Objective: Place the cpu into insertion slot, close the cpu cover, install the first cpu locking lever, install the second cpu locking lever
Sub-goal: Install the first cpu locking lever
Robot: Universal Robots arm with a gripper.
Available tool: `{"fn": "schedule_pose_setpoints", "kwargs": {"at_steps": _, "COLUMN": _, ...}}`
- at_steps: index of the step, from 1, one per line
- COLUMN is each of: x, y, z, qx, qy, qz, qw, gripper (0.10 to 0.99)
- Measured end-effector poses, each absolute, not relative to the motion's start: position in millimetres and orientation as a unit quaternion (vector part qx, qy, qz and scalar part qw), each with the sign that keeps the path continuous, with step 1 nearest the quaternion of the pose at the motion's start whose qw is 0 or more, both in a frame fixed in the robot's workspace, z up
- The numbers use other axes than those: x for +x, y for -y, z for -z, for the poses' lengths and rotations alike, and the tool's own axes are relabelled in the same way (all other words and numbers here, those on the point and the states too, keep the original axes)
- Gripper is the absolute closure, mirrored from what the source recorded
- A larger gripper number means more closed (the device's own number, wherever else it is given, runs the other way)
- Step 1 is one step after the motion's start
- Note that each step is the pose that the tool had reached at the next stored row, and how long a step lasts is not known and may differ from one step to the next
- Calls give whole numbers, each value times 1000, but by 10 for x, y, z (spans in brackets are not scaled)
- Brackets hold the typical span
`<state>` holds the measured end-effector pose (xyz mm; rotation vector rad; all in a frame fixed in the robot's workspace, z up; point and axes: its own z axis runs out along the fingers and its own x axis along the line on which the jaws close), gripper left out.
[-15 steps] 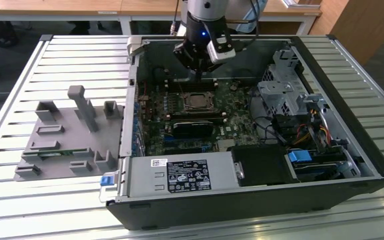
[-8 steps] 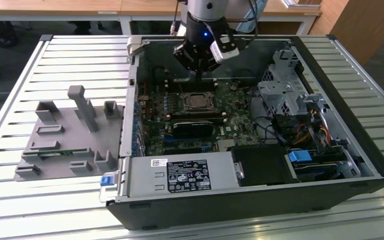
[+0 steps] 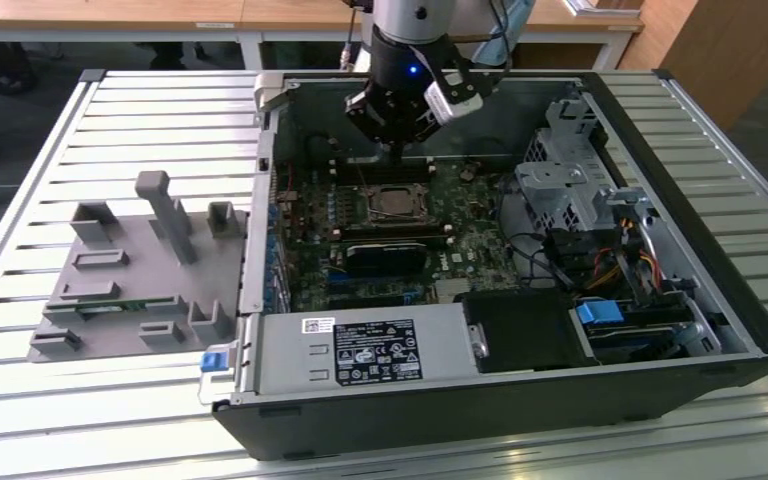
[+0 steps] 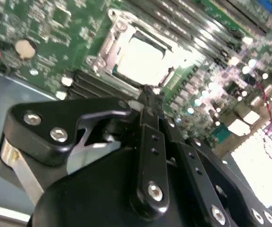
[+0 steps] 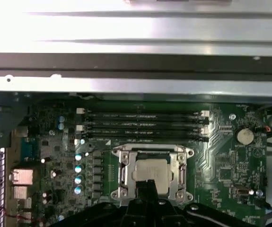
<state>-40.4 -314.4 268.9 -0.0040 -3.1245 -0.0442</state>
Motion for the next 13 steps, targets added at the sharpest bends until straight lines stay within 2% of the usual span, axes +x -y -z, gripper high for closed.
{"fn": "schedule_pose_setpoints", "kwargs": {"at_steps": 9, "x": -660, "y": 3139, "z": -2668, "qx": -1, "qy": 1000, "qz": 15, "qw": 6, "gripper": 980}}
{"fn": "schedule_pose_setpoints", "kwargs": {"at_steps": 13, "x": -718, "y": 3133, "z": -2655, "qx": -1, "qy": 1000, "qz": 15, "qw": -5, "gripper": 980}}
